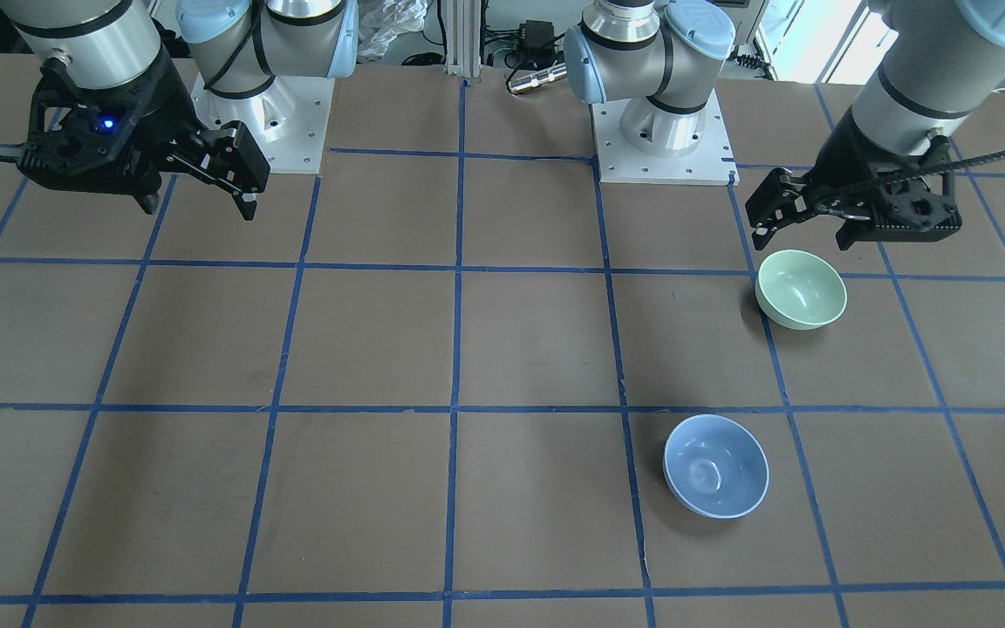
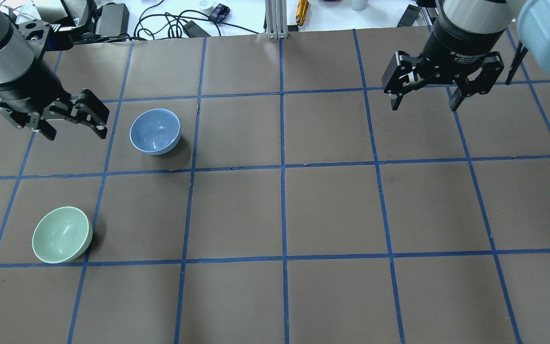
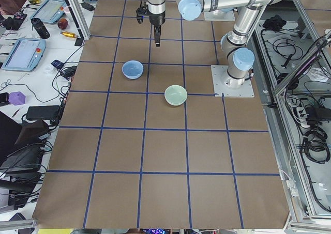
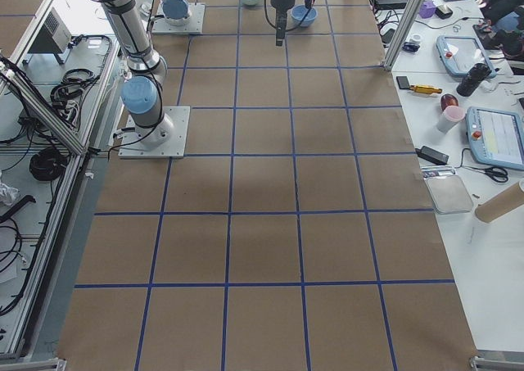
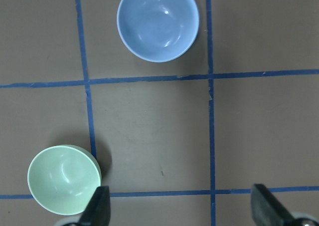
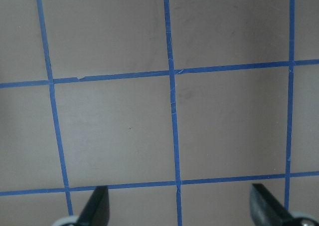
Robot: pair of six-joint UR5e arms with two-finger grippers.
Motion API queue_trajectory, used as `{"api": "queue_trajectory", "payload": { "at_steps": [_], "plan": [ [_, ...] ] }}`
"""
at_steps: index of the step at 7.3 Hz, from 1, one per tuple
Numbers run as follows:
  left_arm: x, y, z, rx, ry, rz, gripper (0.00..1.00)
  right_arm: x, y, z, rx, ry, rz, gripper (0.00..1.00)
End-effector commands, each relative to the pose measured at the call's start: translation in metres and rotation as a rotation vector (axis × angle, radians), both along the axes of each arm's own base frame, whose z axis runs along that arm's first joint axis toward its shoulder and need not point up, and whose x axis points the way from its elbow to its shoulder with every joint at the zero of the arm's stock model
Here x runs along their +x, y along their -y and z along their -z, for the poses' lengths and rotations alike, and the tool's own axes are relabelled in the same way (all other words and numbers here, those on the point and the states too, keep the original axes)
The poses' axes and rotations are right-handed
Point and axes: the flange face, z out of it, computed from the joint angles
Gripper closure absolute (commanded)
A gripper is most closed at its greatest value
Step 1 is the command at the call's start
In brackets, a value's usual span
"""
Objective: Stack green bowl on blue bowl
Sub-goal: 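Move the left gripper away from the blue bowl toward the green bowl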
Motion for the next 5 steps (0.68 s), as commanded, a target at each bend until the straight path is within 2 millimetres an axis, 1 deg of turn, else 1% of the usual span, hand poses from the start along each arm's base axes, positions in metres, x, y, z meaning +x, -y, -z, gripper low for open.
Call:
{"api": "queue_trajectory", "payload": {
  "at_steps": [1,2,3,4,5],
  "plan": [
    [0.066,-0.006,0.035,0.023,-0.007,-0.016,0.00,0.000,0.000,0.000,0.000,0.000,0.000,0.00],
    [0.103,-0.014,0.061,0.011,-0.007,-0.020,0.00,0.000,0.000,0.000,0.000,0.000,0.000,0.00],
    [0.144,-0.029,0.093,0.023,-0.021,-0.056,0.00,0.000,0.000,0.000,-0.002,0.000,-0.002,0.00],
    [0.173,-0.041,0.120,0.010,-0.024,-0.017,0.00,0.000,0.000,0.000,0.000,0.000,0.000,0.00],
    [0.185,-0.050,0.142,0.002,-0.020,-0.010,0.00,0.000,0.000,0.000,0.000,0.000,-0.002,0.00]
  ]
}}
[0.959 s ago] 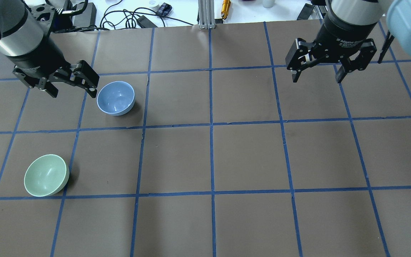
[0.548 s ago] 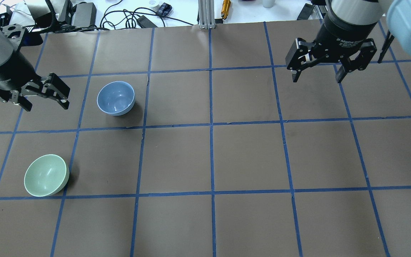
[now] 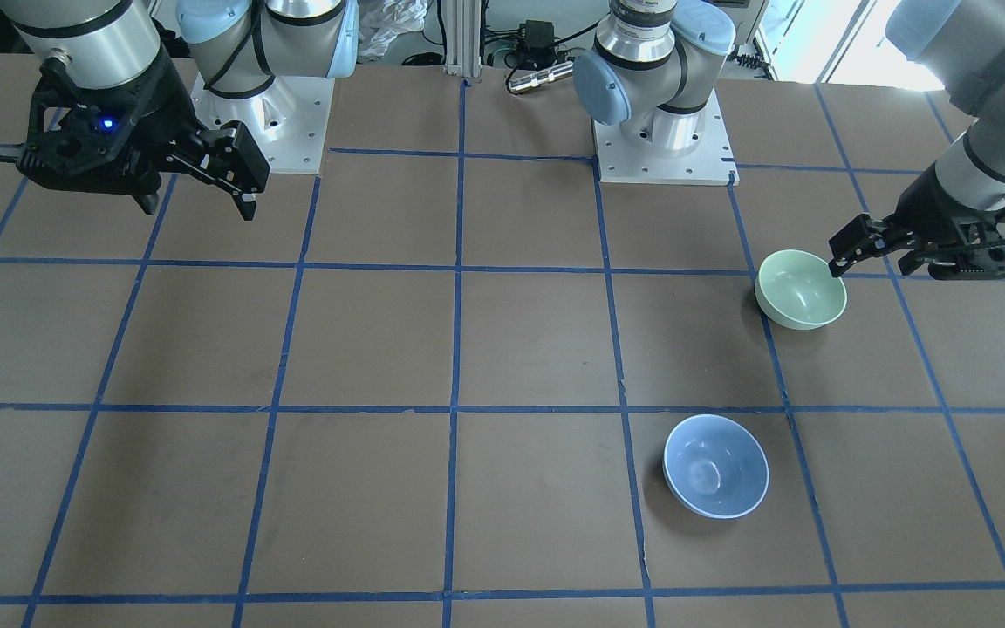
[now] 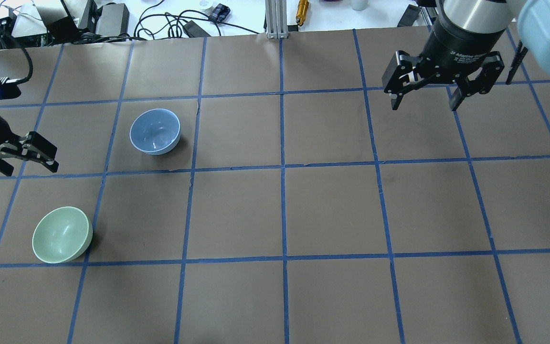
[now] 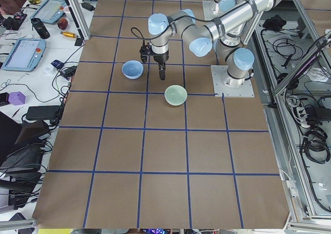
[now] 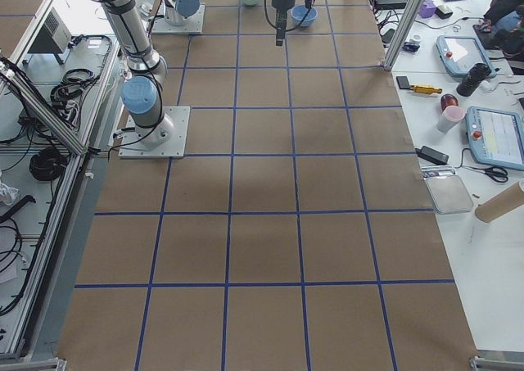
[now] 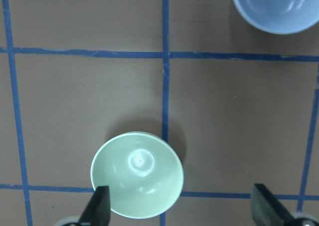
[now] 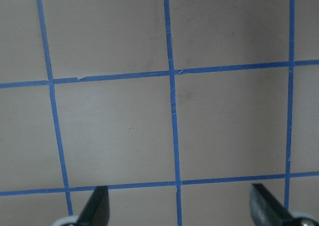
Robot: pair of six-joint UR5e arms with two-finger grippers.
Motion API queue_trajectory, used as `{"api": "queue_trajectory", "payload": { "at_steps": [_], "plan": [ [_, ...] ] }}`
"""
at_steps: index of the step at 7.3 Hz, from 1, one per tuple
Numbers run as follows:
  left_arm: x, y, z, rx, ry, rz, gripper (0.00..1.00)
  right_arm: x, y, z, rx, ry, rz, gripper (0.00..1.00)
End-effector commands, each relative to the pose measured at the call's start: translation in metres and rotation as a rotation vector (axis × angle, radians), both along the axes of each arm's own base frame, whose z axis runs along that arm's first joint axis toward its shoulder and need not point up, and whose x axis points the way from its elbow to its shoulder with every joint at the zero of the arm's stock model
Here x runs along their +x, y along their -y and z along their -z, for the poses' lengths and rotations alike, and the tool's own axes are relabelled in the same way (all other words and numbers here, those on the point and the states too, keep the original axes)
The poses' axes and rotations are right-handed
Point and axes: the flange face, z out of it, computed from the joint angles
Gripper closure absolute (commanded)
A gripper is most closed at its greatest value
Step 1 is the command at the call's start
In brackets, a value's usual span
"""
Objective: Stack green bowl on blue bowl
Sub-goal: 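Lower the left gripper onto the green bowl's rim and close it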
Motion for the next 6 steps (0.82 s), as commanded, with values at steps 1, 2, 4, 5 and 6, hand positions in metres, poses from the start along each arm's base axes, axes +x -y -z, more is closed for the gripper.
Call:
{"api": "queue_trajectory", "payload": {
  "at_steps": [1,2,4,5,6],
  "plan": [
    [0.034,-0.027,0.059,0.012,-0.025,-0.005,0.00,0.000,0.000,0.000,0.000,0.000,0.001,0.00],
    [0.046,-0.037,0.082,-0.001,-0.015,-0.019,0.00,0.000,0.000,0.000,0.000,0.000,-0.001,0.00],
    [0.044,-0.047,0.112,0.015,-0.033,0.005,0.00,0.000,0.000,0.000,-0.001,0.000,0.001,0.00],
    [0.044,-0.047,0.115,0.022,-0.038,0.014,0.03,0.000,0.000,0.000,-0.001,0.000,0.001,0.00],
    [0.043,-0.050,0.123,0.043,-0.047,0.020,0.15,0.000,0.000,0.000,0.000,0.000,0.001,0.00]
  ]
}}
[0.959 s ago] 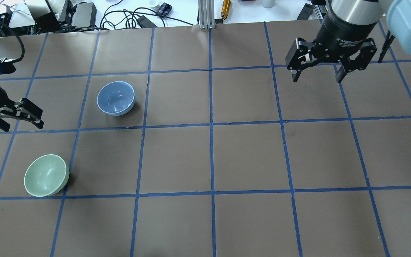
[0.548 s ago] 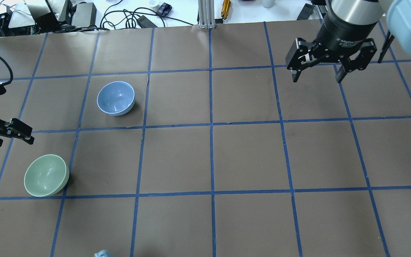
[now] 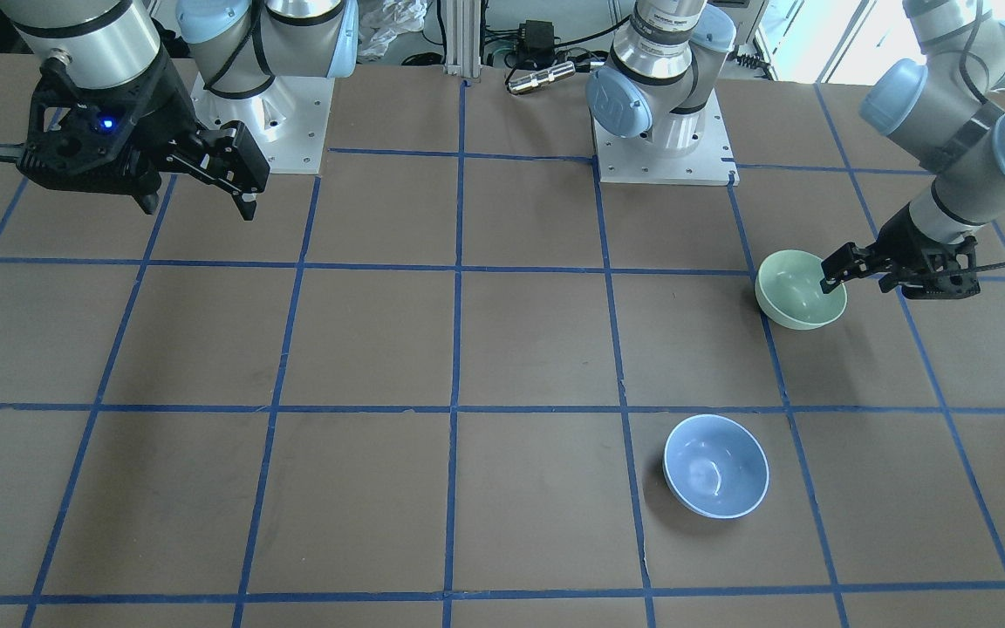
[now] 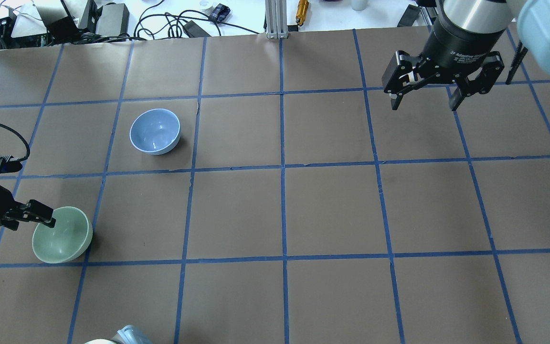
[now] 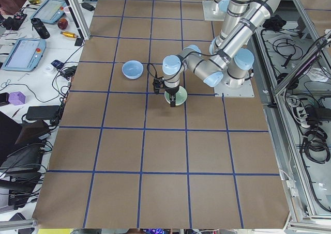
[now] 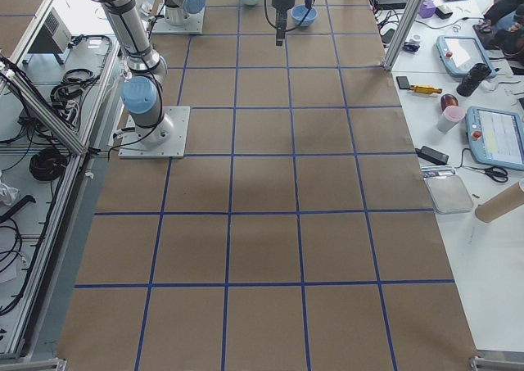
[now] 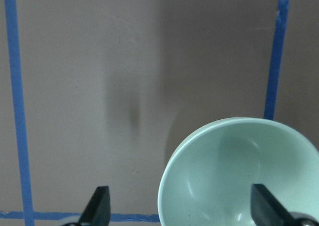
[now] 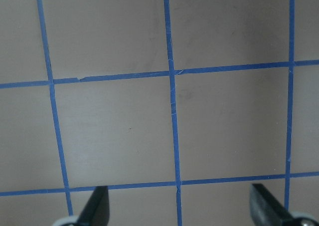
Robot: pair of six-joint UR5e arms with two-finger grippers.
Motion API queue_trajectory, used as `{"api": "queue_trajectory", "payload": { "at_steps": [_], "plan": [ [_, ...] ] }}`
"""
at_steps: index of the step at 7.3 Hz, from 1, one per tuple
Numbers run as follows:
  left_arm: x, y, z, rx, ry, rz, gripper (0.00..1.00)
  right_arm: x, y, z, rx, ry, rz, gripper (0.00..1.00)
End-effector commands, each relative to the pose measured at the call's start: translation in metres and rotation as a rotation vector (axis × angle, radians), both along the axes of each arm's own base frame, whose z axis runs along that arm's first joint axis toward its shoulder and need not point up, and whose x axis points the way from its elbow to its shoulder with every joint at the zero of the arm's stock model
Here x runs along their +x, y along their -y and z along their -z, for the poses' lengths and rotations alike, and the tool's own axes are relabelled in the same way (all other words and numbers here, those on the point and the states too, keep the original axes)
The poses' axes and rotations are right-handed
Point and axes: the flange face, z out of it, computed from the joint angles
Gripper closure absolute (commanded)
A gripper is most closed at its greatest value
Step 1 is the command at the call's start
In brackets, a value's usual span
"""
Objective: Stack green bowl on blue bowl
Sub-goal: 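Lower the left gripper onto the green bowl's rim and close it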
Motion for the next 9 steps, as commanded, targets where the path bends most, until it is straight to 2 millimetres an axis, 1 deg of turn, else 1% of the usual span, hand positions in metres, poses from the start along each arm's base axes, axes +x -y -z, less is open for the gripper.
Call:
{"api": "queue_trajectory", "payload": {
  "at_steps": [1,4,5,6,8,9],
  "plan": [
    [-0.001,-0.003,0.010,0.021,-0.011,0.010,0.18,0.000,0.000,0.000,0.001,0.000,0.000,0.00],
    [-0.001,-0.004,0.019,0.038,-0.026,0.017,0.22,0.000,0.000,0.000,0.001,0.000,0.000,0.00],
    [0.008,-0.009,0.025,0.046,-0.035,-0.006,0.31,0.000,0.000,0.000,0.001,0.000,0.000,0.00],
    [0.015,-0.011,0.025,0.047,-0.038,-0.003,0.51,0.000,0.000,0.000,0.001,0.000,0.000,0.00],
    [0.014,-0.012,0.028,0.054,-0.054,0.011,0.66,0.000,0.000,0.000,0.001,0.000,0.000,0.00],
    [0.013,-0.012,0.029,0.057,-0.064,0.014,0.75,0.000,0.000,0.000,0.001,0.000,0.000,0.00]
  ]
}}
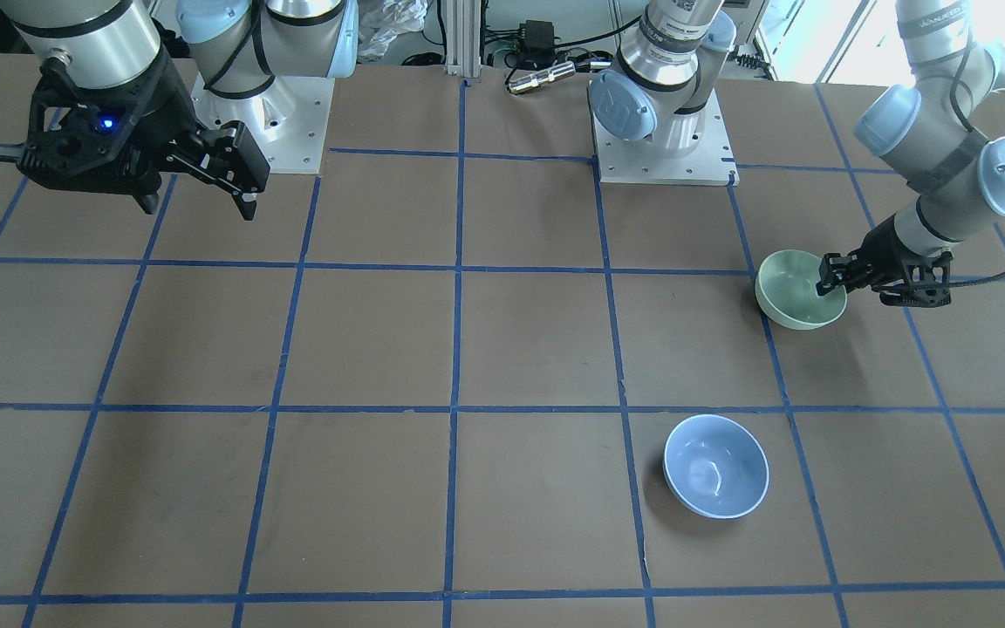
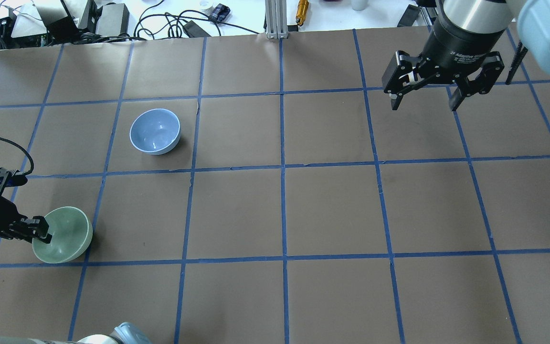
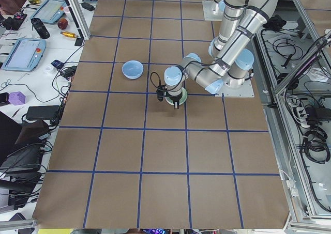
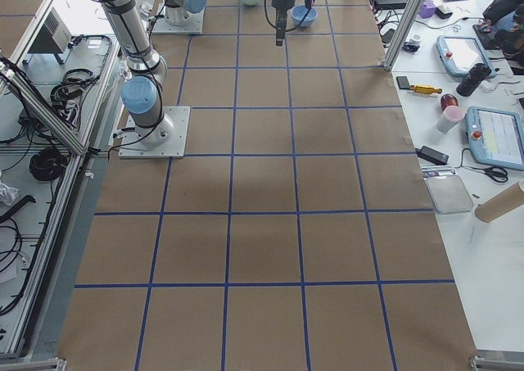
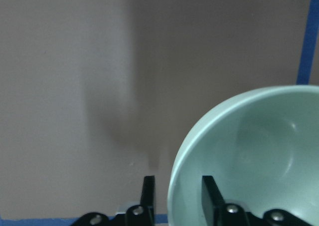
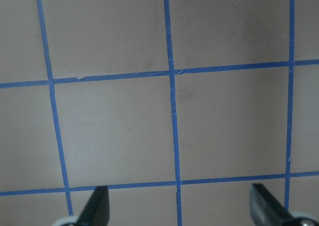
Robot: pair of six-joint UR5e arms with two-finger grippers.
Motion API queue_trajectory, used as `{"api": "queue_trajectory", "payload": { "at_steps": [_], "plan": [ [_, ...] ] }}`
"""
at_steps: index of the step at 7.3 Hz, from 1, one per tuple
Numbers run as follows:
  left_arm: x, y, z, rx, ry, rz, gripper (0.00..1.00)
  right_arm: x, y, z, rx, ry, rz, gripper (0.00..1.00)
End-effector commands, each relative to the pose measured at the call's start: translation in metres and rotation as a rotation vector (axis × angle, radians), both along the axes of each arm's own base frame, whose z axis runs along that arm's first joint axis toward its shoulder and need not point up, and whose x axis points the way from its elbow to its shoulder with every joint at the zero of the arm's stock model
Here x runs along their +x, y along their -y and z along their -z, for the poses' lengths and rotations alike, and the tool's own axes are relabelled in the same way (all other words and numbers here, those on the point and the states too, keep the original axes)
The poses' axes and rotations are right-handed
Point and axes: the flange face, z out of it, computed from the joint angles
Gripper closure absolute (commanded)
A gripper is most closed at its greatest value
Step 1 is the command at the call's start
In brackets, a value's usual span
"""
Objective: Stack green bowl on blue bowl
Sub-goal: 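Lower the left gripper onto the green bowl's rim and close it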
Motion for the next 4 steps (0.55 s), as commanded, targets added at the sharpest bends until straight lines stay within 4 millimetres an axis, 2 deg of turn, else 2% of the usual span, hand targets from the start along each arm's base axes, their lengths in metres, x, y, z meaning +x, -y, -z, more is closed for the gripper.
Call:
{"api": "queue_trajectory", "payload": {
  "at_steps": [1,4],
  "plan": [
    [0.001,0.002,-0.002,-0.002,-0.013,0.012,0.76,0.000,0.000,0.000,0.000,0.000,0.000,0.00],
    [0.011,0.016,-0.025,0.001,-0.069,0.009,0.89,0.000,0.000,0.000,0.000,0.000,0.000,0.00]
  ]
}}
